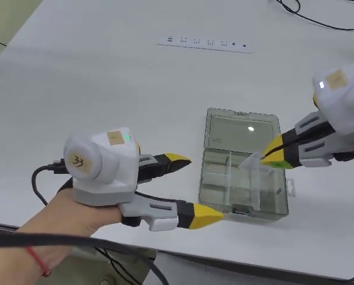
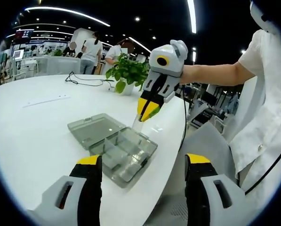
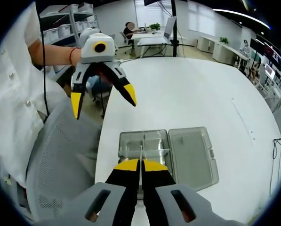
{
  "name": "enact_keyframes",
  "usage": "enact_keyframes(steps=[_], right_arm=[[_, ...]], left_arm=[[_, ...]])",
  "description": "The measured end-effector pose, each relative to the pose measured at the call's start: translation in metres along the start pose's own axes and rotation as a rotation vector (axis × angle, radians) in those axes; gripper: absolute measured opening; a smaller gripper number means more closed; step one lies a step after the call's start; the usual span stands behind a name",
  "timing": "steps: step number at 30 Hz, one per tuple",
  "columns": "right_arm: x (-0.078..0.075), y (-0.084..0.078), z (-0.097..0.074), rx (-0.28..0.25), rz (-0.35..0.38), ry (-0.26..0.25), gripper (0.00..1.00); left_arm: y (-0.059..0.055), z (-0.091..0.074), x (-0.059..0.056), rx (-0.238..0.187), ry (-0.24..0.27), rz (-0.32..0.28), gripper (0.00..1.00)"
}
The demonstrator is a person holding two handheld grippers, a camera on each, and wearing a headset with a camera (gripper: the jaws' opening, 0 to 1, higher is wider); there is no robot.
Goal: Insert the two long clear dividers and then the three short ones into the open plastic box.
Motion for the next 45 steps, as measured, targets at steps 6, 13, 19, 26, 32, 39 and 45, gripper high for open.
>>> enact_keyframes(steps=[6,13,19,26,32,39,45], right_arm=[[-0.003,-0.008,0.007,-0.002,0.012,-0.007,0.02],[-0.005,-0.016,0.013,0.001,0.020,-0.003,0.02],[-0.006,-0.018,0.012,0.002,0.007,-0.004,0.02],[0.002,-0.016,0.018,0.004,-0.059,0.005,0.02],[0.003,-0.013,0.024,0.001,-0.078,0.011,0.02],[0.005,-0.011,0.028,-0.006,-0.072,0.010,0.02],[0.002,-0.019,0.038,0.018,-0.076,0.020,0.02]], left_arm=[[-0.001,0.001,0.002,-0.004,0.011,-0.007,0.81],[-0.003,0.002,0.000,0.001,0.004,-0.011,0.84],[-0.004,0.003,0.001,0.004,0.007,-0.016,0.84],[-0.005,0.003,0.001,0.004,0.007,-0.021,0.84],[-0.005,0.003,0.001,0.006,0.005,-0.022,0.84],[-0.006,0.002,0.001,0.006,0.006,-0.023,0.84],[-0.007,0.001,0.002,0.007,0.005,-0.022,0.85]])
Point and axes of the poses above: the centre of the closed fingertips' face, and the gripper's own axes: z roughly forward along the fingers, x roughly to its left, y roughly out of its top, the point moved 1 cm from there along -z, roughly backward along the fingers, and after that the axes turned 10 degrees about -x, right-handed, at the moved point
